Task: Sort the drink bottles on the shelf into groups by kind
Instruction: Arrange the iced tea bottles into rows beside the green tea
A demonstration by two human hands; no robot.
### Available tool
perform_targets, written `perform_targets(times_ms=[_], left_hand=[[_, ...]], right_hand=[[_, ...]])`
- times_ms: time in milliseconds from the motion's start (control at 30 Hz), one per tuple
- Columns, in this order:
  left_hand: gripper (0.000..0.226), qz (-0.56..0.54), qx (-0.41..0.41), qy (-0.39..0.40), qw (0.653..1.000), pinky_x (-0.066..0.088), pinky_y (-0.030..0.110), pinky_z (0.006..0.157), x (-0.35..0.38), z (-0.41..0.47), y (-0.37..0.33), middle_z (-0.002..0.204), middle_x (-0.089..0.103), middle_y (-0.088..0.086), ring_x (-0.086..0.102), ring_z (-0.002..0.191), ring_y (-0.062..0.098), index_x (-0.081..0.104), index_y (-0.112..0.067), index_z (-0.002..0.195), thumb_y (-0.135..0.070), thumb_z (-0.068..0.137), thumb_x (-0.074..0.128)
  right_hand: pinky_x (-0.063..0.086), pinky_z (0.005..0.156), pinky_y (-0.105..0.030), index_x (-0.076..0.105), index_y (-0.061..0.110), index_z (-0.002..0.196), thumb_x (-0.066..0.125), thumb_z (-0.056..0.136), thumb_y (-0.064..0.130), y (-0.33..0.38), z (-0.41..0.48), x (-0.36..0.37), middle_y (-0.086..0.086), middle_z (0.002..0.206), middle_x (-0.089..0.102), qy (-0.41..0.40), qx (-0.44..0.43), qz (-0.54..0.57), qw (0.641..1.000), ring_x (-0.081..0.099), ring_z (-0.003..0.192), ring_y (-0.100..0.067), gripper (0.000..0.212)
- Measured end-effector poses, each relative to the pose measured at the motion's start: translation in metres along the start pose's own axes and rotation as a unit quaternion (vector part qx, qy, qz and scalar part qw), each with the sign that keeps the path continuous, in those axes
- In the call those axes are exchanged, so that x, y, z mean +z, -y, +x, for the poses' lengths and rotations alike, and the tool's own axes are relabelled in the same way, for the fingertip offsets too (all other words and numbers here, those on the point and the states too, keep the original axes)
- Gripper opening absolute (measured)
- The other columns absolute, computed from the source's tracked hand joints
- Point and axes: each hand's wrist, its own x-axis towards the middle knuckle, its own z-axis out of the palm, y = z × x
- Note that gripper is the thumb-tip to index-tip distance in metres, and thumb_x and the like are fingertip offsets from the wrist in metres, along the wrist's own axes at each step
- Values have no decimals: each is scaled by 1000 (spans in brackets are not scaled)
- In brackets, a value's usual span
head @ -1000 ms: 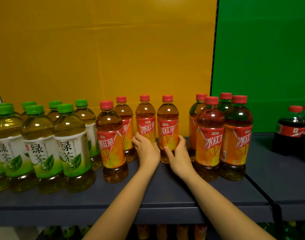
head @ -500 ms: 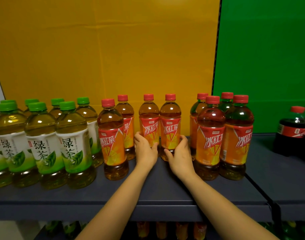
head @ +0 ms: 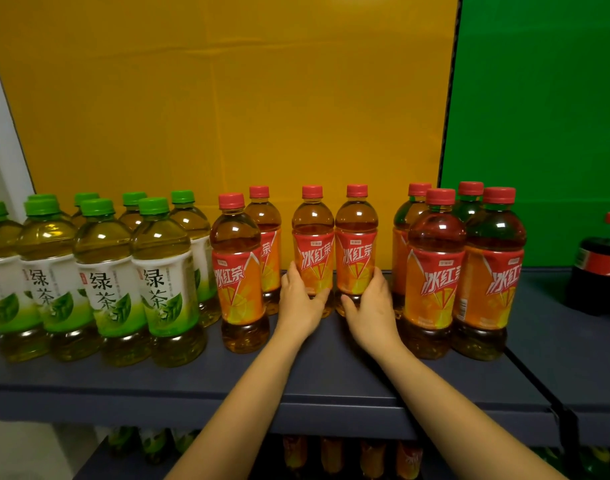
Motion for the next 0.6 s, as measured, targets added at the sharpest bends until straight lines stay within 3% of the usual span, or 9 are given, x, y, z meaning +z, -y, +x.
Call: perform_targets(times_ms=[100,200,300,400,500,600], left_hand=[[63,-43,19,27,999,28,24,104,-17,-23,-6,142,33,-1,32,132,13,26,-18,141,-19,88,59],[28,-115,4,40,993,42,9,85,-44,-53,-1,123,53,-3,50,110,5,52,-23,113,-14,88,59],[10,-201,-26,14,979,49,9,68,-71,-79,13,92,69,12,65,79,6,65,-14,91,-8,85,59],[7,-171,-17,-44,984,48,10,63,-92,-88,28,81,68,13,62,67,2,66,-8,85,-5,84,60],[10,-101,1,-85,991,46,9,60,-104,-87,40,76,62,7,56,65,0,63,-15,83,-5,85,60],[14,-45,10,-112,993,44,8,58,-110,-86,46,76,60,4,54,65,0,57,-21,87,-7,86,59]], right_hand=[[21,116,-41,12,6,145,57,88,14,5,-12,-9,-13,152,22,12,-34,4,999,22,140,-25,73],[19,110,-26,23,13,142,54,89,12,13,-30,-15,-3,151,19,14,-95,-10,995,20,140,-19,61],[24,103,-23,38,20,129,56,87,15,30,-41,-9,5,143,26,2,-139,-14,990,26,133,-12,46],[29,97,-21,38,20,126,62,83,23,54,-42,9,10,128,36,45,-156,43,986,33,127,-10,49],[38,100,-30,29,20,133,71,73,37,73,-40,39,4,134,39,158,-121,87,976,38,126,-13,75],[44,98,-45,23,25,131,72,68,48,83,-39,63,0,134,45,192,-79,105,973,47,122,-21,83]])
